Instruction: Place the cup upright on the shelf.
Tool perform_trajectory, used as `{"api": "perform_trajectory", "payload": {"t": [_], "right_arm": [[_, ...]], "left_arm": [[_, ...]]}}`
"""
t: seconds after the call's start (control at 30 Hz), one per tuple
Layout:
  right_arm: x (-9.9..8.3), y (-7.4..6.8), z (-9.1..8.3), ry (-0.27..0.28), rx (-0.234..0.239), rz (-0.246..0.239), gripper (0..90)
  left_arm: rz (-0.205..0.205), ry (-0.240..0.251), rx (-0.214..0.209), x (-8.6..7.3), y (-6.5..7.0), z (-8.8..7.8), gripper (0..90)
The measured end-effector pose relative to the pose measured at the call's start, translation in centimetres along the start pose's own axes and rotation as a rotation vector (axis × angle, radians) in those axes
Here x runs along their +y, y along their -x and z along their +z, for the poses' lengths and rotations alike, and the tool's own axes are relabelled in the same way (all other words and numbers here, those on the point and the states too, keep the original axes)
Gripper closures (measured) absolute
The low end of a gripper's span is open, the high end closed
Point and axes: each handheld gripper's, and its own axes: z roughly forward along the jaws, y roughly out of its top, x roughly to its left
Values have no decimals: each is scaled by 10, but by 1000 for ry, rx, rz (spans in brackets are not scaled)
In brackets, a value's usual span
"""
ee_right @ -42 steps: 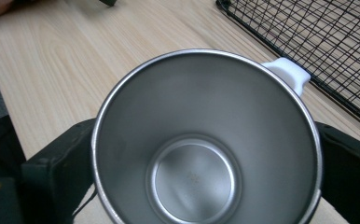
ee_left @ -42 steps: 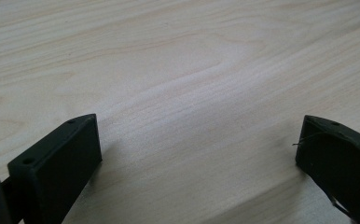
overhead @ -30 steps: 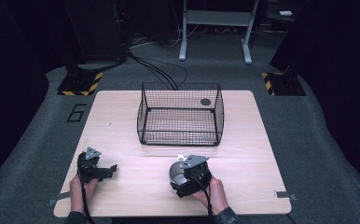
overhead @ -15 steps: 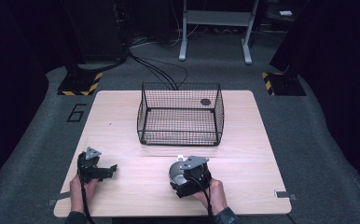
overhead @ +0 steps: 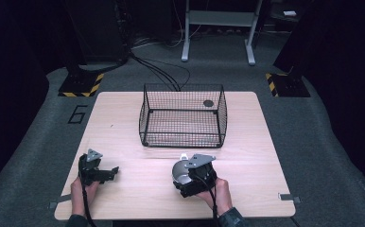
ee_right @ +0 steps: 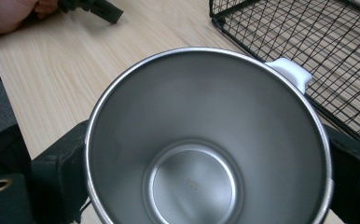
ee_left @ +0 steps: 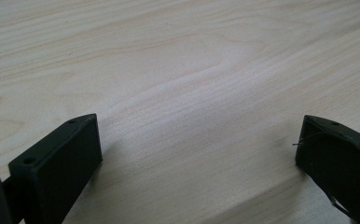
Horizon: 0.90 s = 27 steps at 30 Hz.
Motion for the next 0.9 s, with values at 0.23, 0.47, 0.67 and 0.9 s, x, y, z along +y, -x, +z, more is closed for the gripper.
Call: {"api": "perform_trajectory", "payload": {"t": [0.23, 0.47, 0.67, 0.9], "right_arm": [[9, 8, -10, 21, 6, 12, 63], [18, 14, -17, 28, 8, 13, 63], [26, 25, -25, 39, 4, 19, 63], [33, 32, -33, 48, -7, 32, 63]], "left_arm": [[0, 0, 0, 0, 0, 0, 1], [1, -1, 0, 0, 0, 0, 1], [-2, 0, 0, 0, 0, 0, 1], [0, 0, 0, 0, 0, 0, 1]]}}
